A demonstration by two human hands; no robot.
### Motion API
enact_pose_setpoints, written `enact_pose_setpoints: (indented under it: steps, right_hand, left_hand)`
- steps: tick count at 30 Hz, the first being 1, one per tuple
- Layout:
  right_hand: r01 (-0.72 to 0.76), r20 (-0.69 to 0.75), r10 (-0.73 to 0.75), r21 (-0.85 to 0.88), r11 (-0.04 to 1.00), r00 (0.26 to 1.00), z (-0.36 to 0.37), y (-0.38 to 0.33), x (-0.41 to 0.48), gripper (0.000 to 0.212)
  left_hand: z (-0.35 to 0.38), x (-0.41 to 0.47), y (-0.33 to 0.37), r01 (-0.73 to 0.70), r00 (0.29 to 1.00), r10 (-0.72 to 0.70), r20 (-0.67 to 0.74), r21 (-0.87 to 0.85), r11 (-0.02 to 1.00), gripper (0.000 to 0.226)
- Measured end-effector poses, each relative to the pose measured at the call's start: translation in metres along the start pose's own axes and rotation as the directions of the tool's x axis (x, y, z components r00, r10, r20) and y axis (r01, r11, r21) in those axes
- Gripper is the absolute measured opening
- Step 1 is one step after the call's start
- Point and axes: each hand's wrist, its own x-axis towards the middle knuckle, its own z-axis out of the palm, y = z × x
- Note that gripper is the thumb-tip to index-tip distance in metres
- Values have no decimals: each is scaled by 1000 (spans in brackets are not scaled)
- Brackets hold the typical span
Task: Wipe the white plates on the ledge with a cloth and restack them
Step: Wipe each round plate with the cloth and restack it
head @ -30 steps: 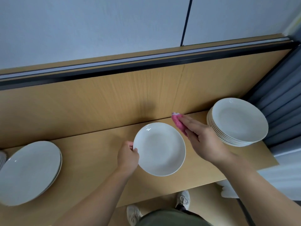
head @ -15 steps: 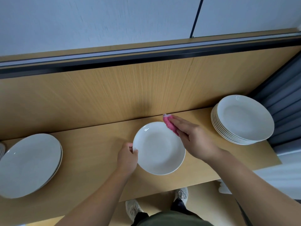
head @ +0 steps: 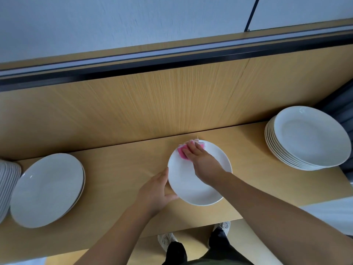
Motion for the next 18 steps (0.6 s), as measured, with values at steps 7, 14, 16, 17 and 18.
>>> enact_pose_setpoints:
  steps: [7, 14, 16, 17, 18]
  right_hand:
    - [-117, 24, 120, -95, 988, 992, 27, -12, -5, 66]
    - [-66, 73, 73, -90, 994, 995, 30, -20, -7, 66]
    - [3, 105, 5, -77, 997, 994, 31, -21, -10, 66]
    - [41, 115, -34, -63, 997, 993, 32, -22, -12, 66]
    - [80, 117, -74, -44, 996, 990, 33, -23, -14, 65]
  left_hand:
    - [5, 4, -8, 41, 999, -41, 3, -38, 998, 92]
    - [6, 7, -11, 80, 996, -81, -21, -80, 994, 91]
    - [5, 7, -10, 80, 996, -83, -34, -71, 994, 89]
    - [4, 7, -10, 79, 996, -82, -35, -65, 995, 88]
    - [4, 7, -9, 78, 996, -80, -37, -62, 995, 88]
